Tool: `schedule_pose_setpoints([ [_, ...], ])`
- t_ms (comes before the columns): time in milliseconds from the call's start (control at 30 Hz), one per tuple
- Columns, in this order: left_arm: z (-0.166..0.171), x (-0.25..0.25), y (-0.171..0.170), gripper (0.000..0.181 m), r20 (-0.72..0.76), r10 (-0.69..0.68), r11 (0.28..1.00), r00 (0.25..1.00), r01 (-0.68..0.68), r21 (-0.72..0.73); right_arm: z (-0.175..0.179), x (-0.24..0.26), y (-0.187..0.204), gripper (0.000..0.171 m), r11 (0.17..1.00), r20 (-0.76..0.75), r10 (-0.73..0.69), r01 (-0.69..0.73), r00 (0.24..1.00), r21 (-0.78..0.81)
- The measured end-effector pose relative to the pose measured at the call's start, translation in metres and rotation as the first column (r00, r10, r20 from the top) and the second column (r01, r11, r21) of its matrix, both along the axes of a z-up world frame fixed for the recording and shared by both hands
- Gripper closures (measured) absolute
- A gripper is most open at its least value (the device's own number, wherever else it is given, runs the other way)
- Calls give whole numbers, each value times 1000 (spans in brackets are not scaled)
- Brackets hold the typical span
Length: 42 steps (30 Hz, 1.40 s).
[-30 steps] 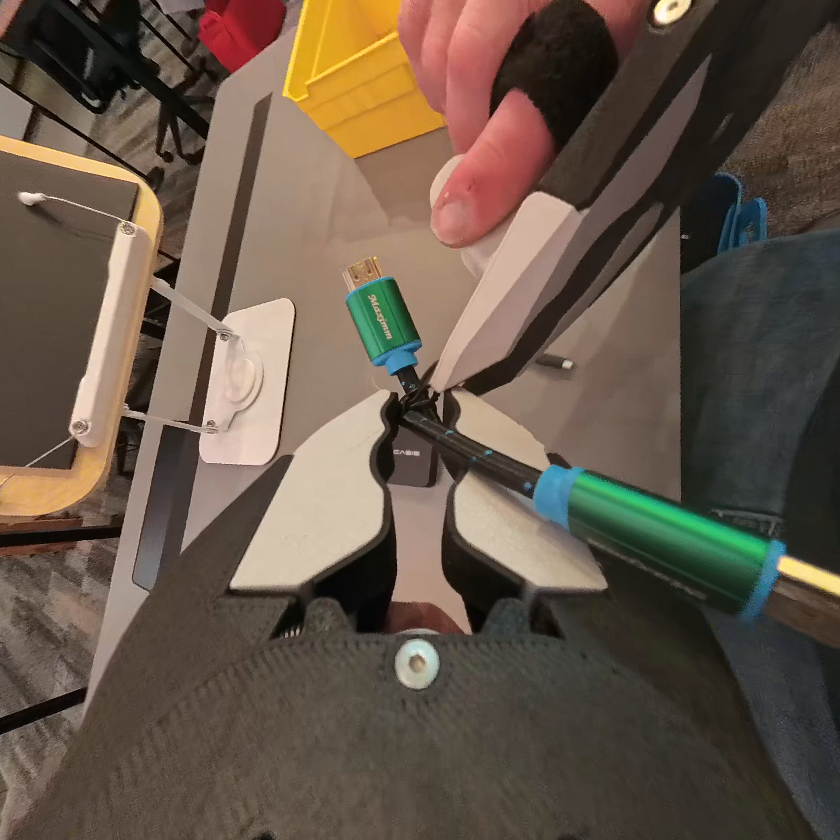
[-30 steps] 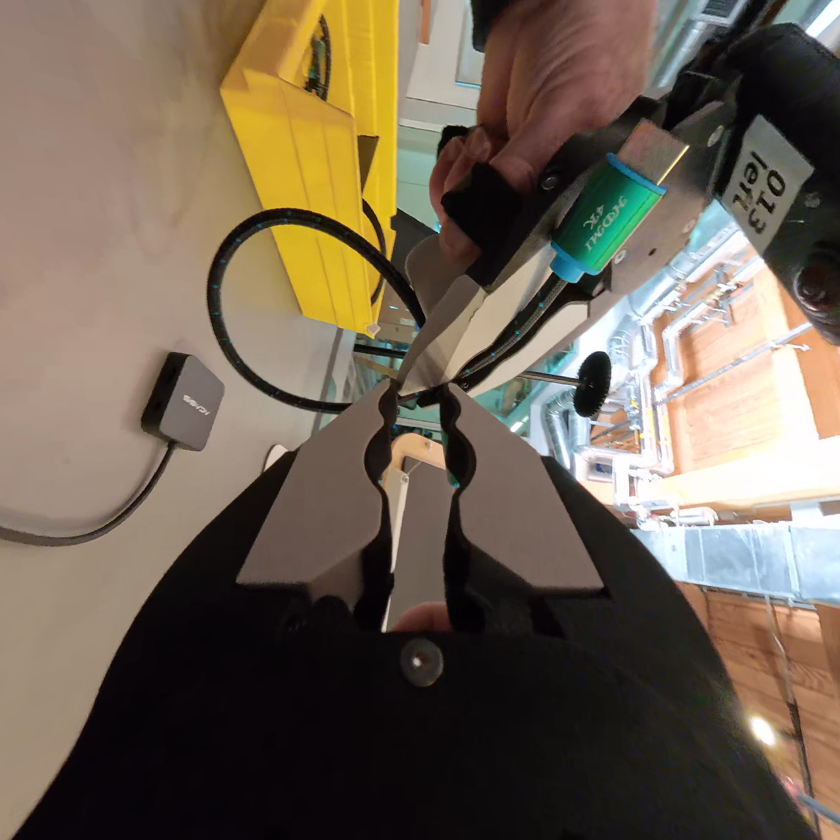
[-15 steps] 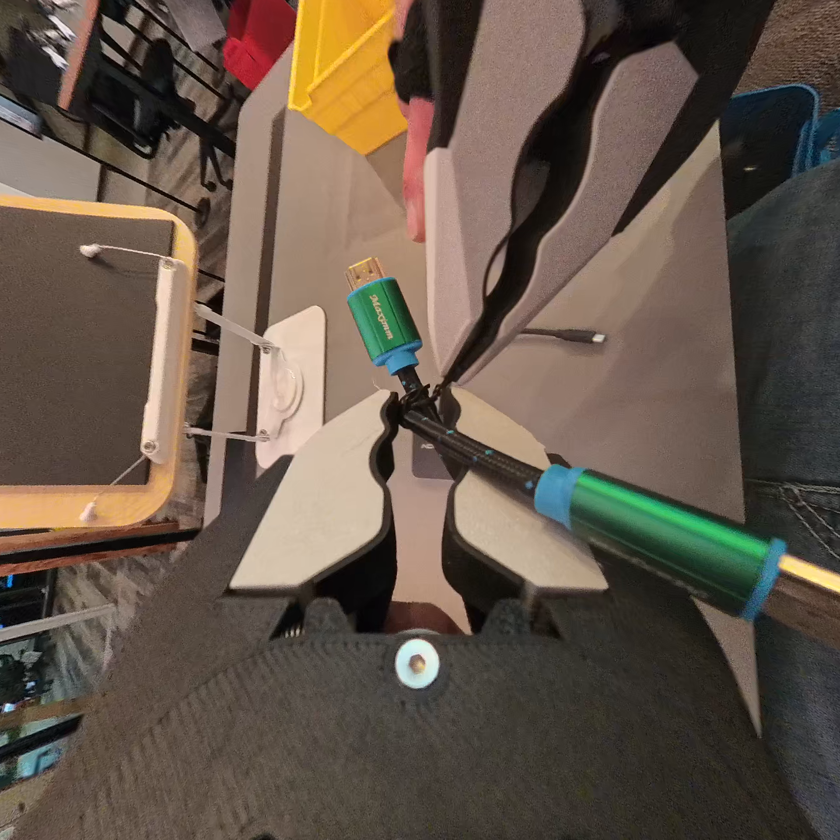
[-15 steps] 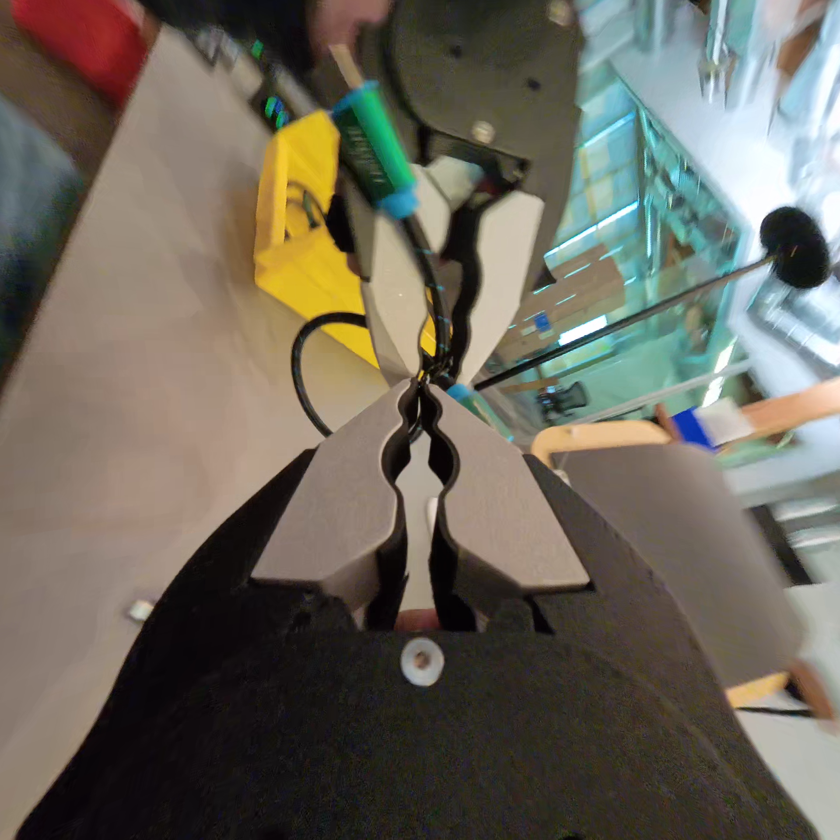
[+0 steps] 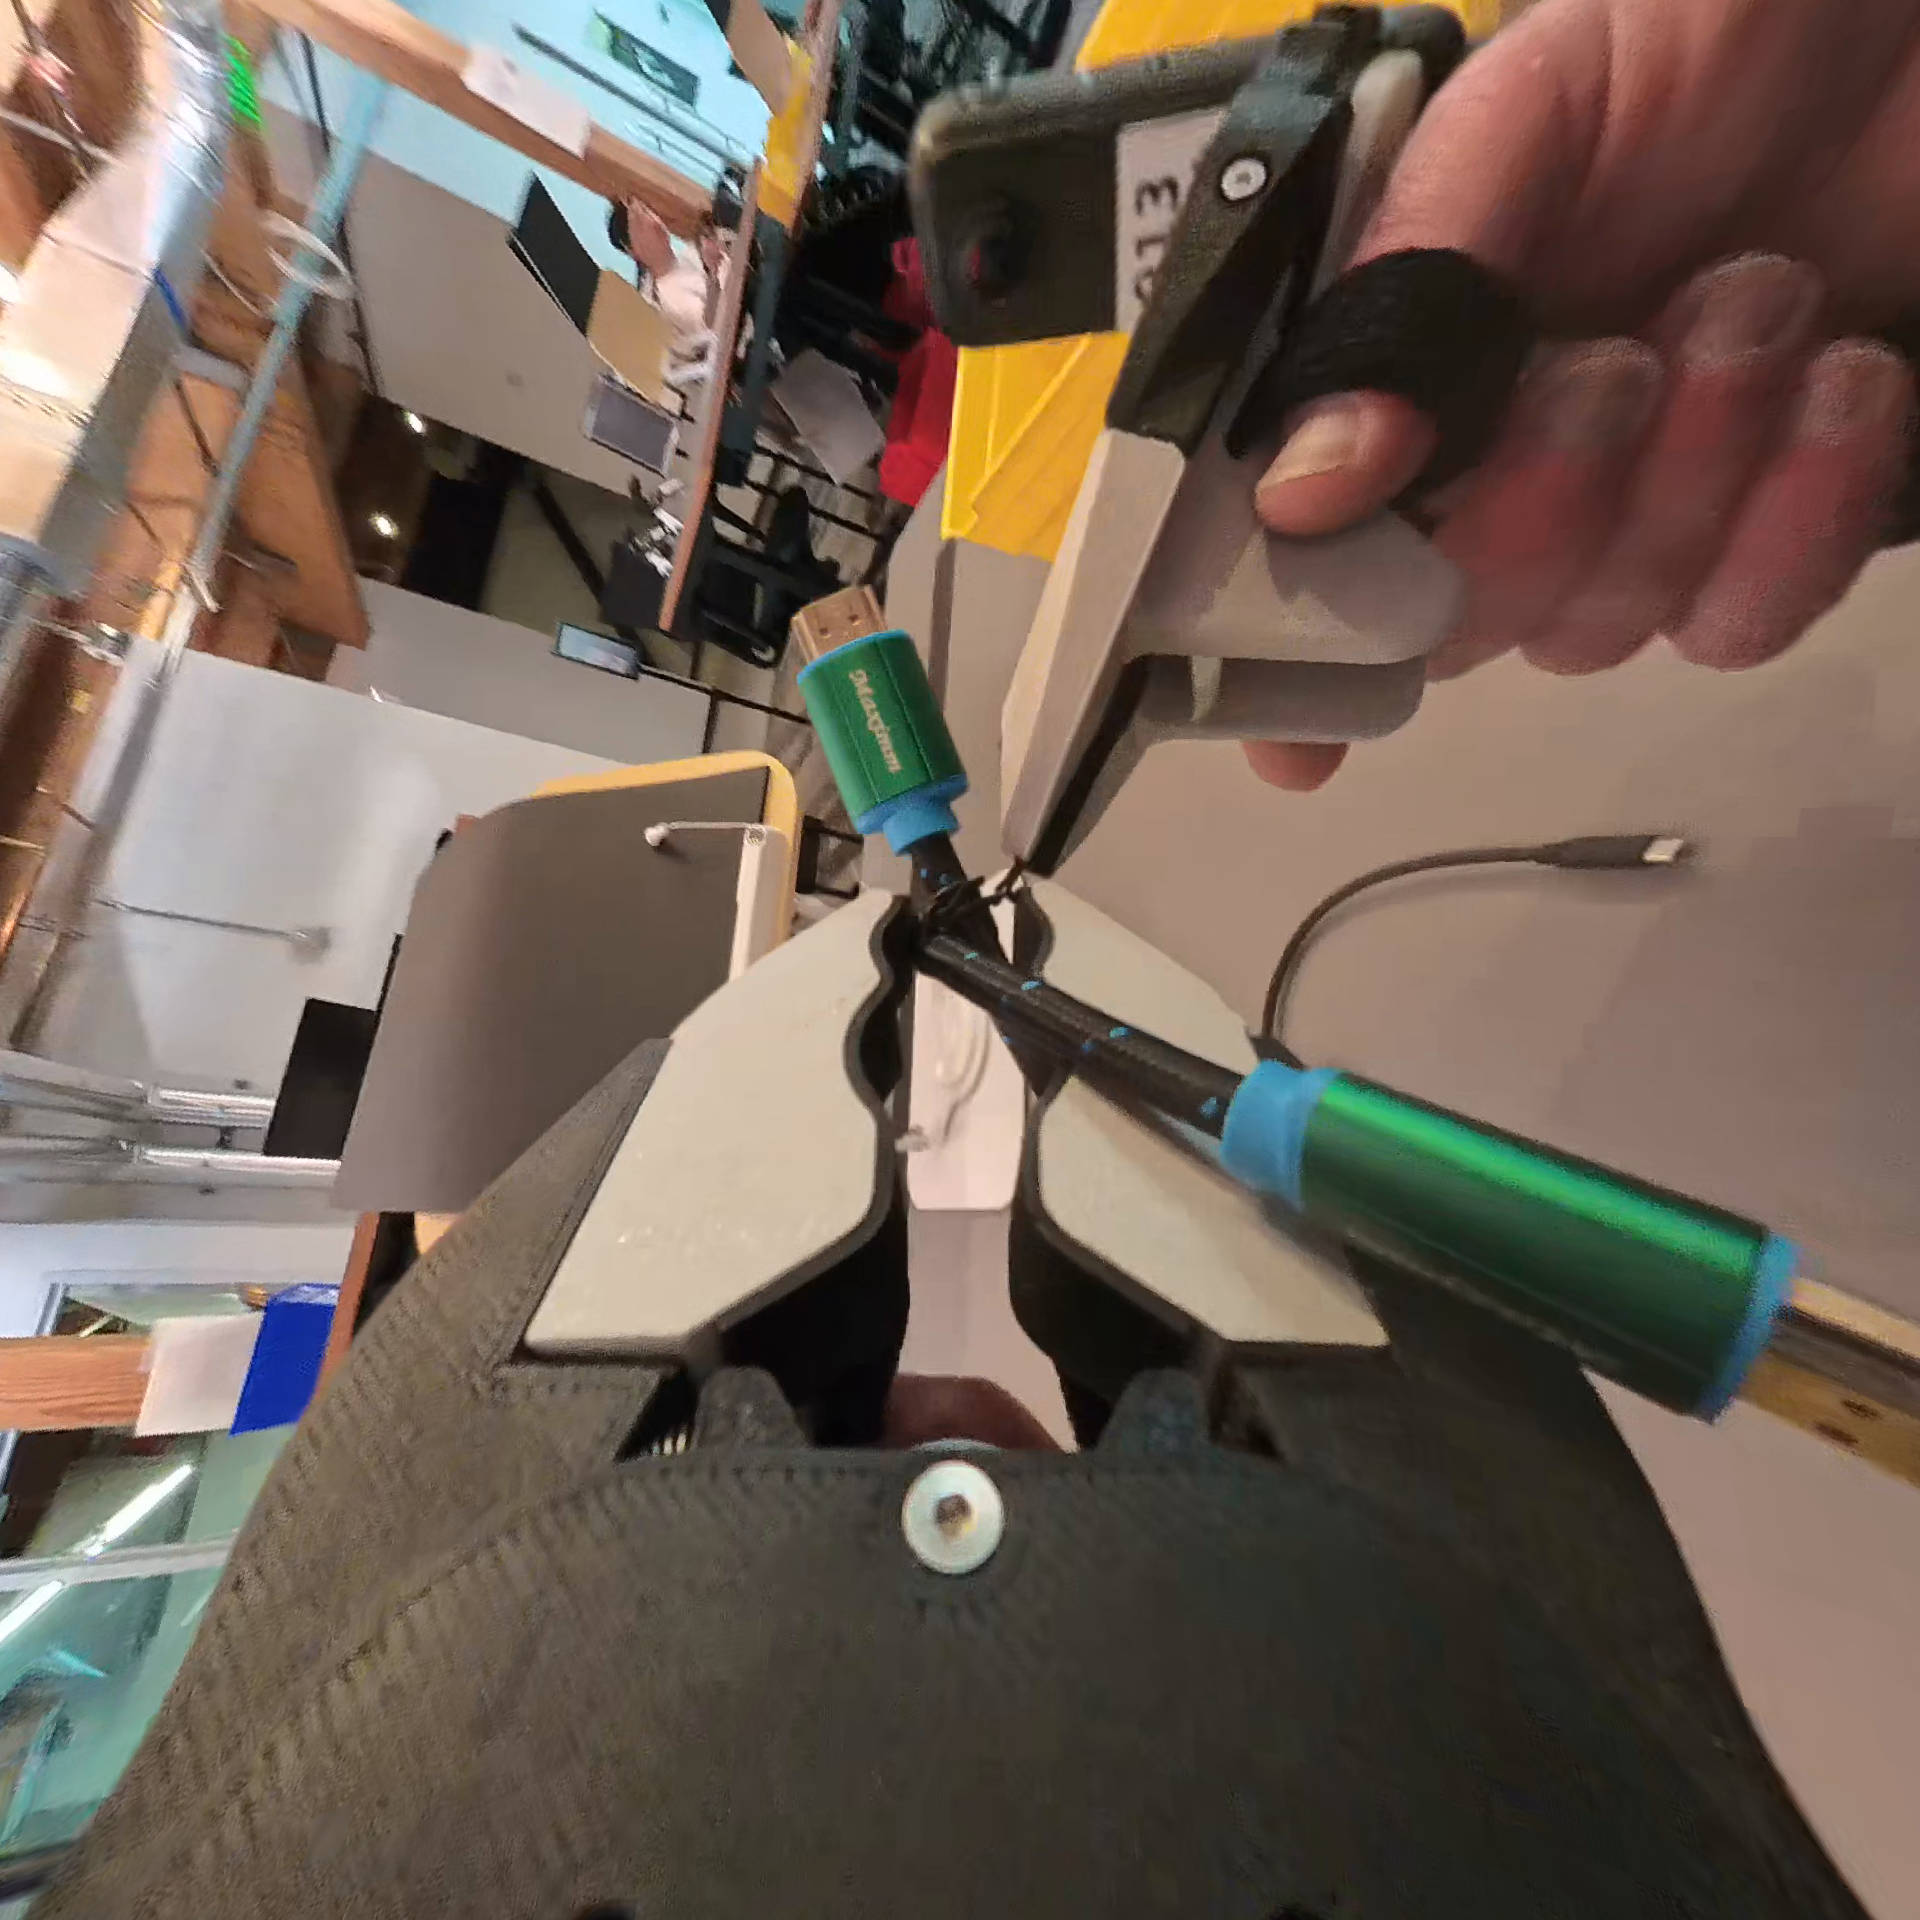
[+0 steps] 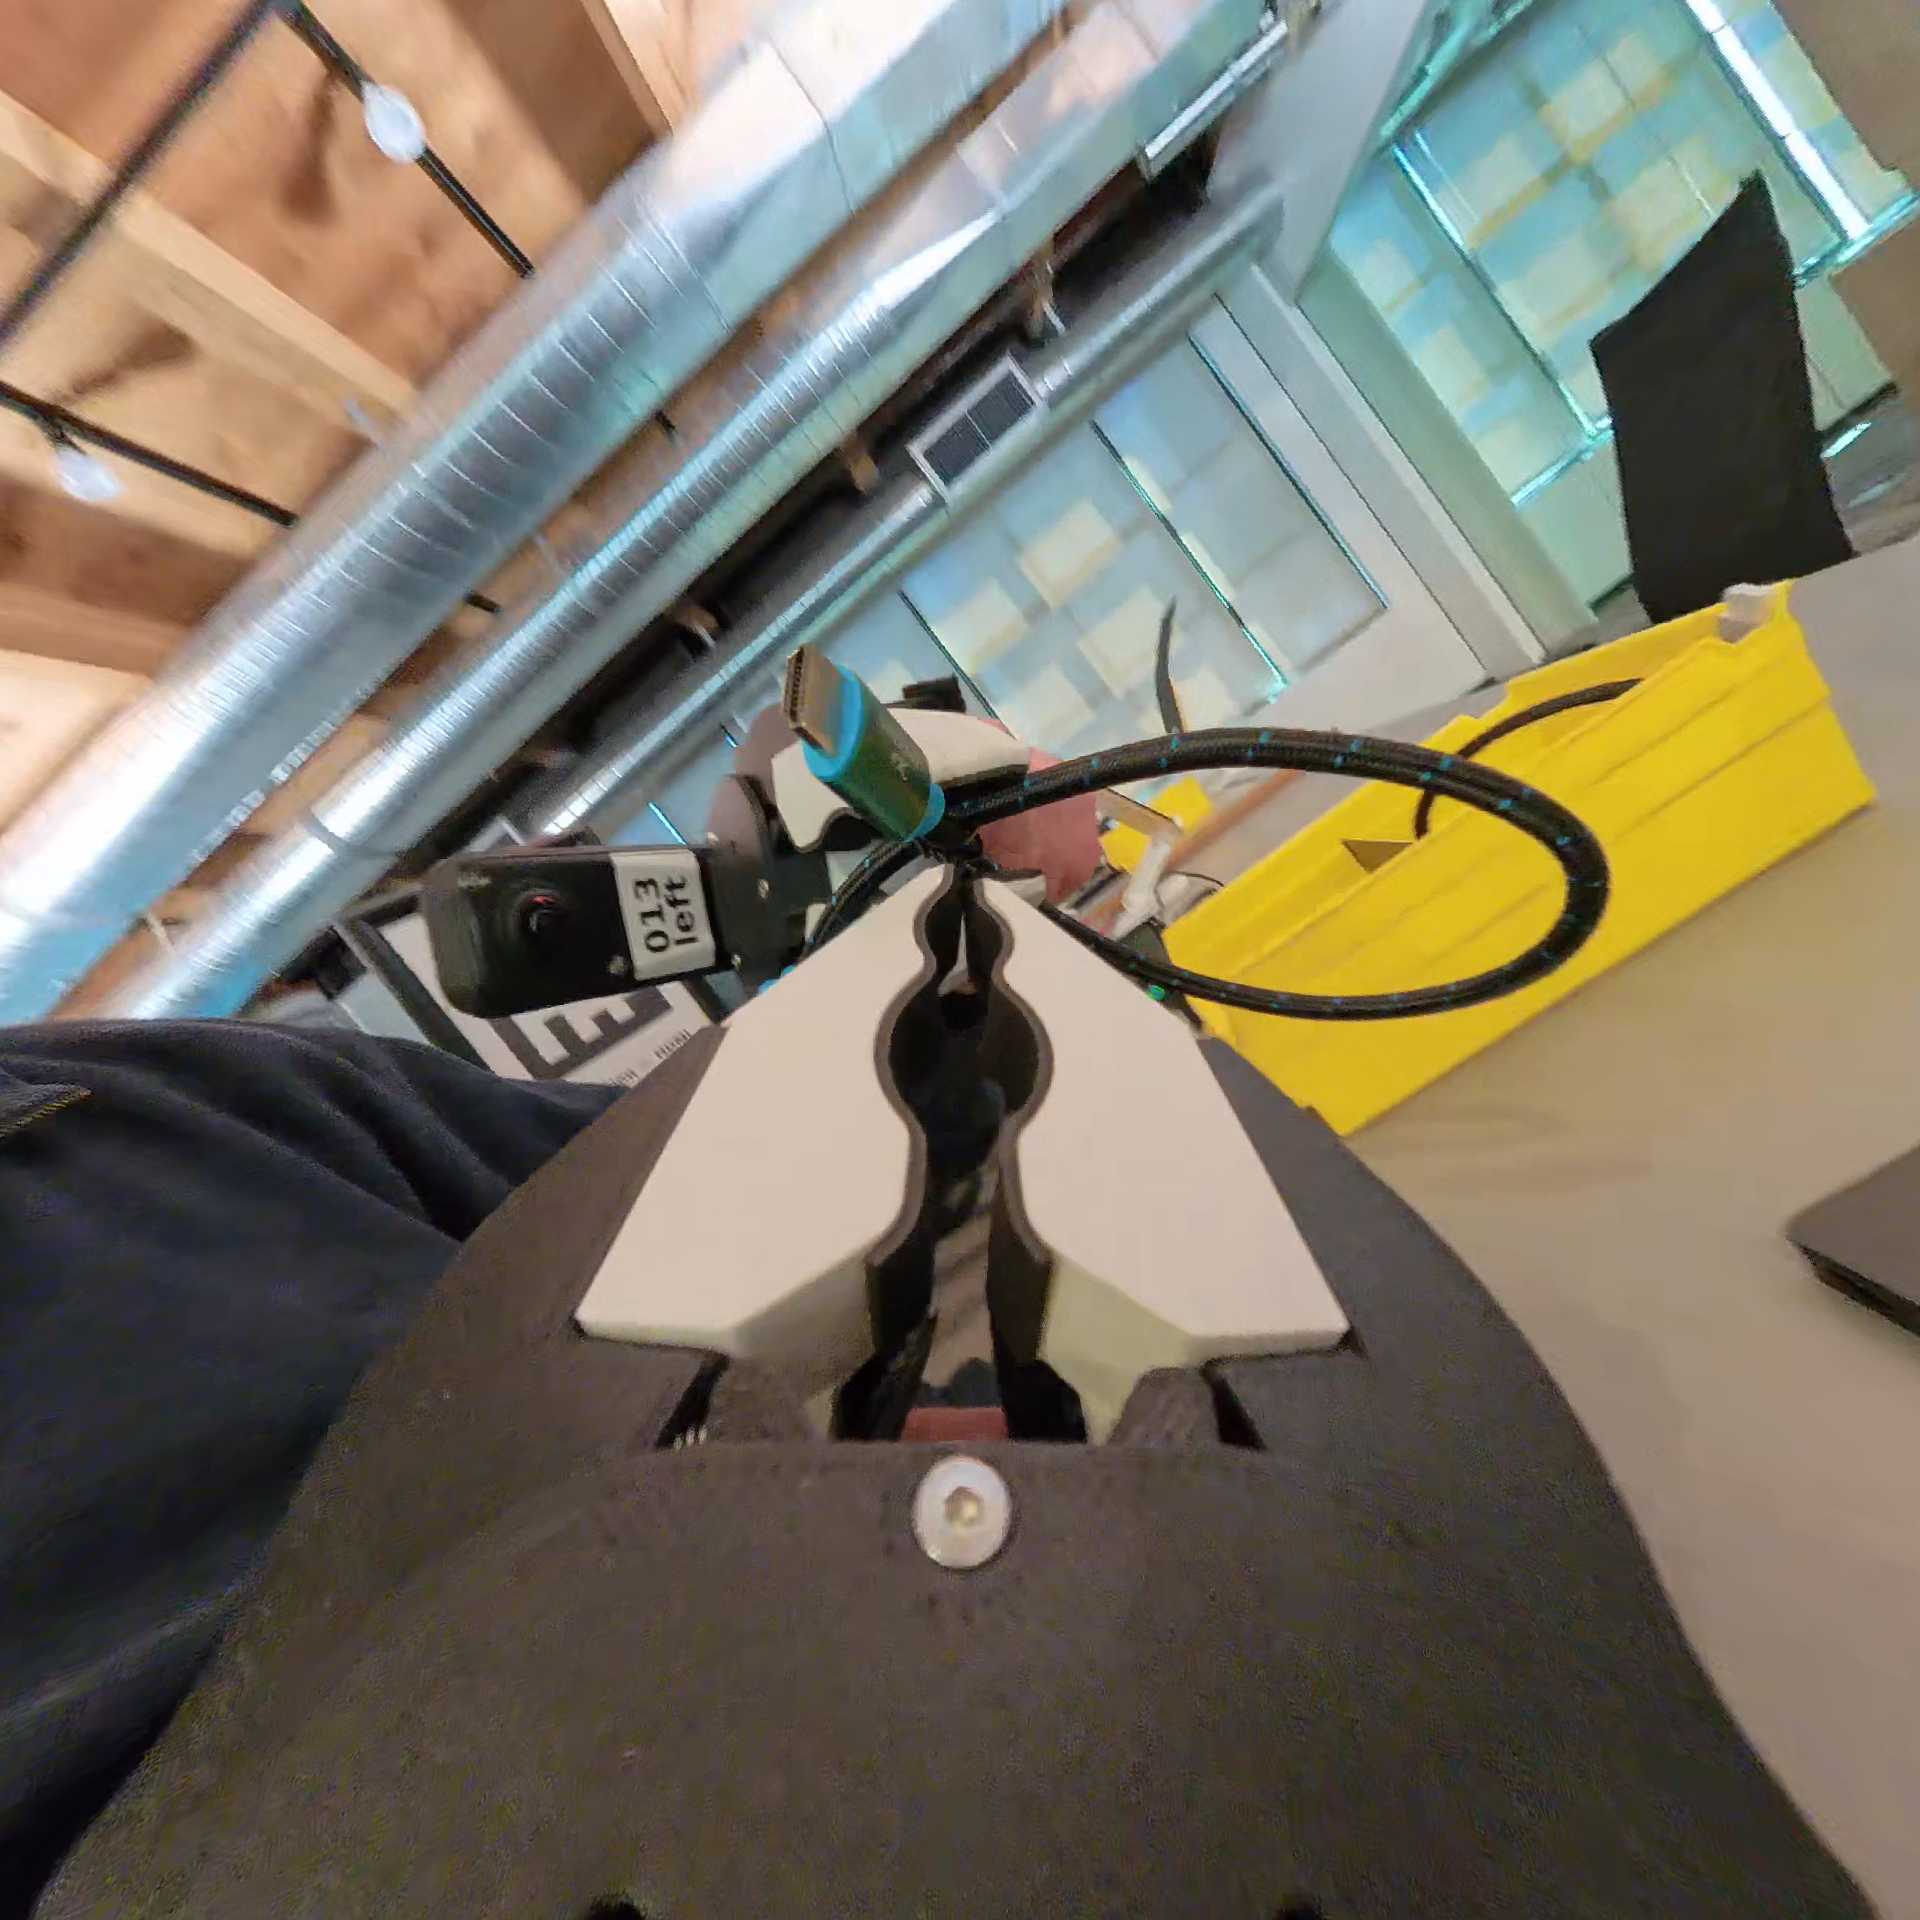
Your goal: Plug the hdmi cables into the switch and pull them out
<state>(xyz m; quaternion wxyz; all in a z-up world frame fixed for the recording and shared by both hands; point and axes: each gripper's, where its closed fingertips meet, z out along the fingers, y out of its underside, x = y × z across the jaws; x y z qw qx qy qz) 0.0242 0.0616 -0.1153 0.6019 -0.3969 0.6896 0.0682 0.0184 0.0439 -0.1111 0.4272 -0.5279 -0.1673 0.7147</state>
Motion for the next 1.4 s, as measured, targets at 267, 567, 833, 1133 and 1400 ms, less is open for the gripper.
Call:
schedule_pose_setpoints([
  [267, -8, -4, 5, 164, 52, 25, 957, 998, -9, -291, -1, -1, -3, 148, 664, 287, -505, 154, 814, 731],
  [567, -13, -7, 4, 164, 74, 62, 831, 995, -11, -556, -1, -6, 11, 161, -171, 11, -920, -428, 391, 887],
  [833, -18, -9, 6, 164, 44, 74, 819, 996, -36, -572, -10, -7, 16, 171, -235, -35, -933, -533, 358, 813],
  [1133, -14, -7, 3, 163, 40, 49, 862, 998, -22, -507, -9, -4, 14, 171, 148, 286, -844, -317, 453, 937],
  [1400, 1, -3, 0, 164, 81, 6, 941, 997, 22, -337, 4, -2, -1, 171, 953, 394, -10, -111, 919, 282],
])
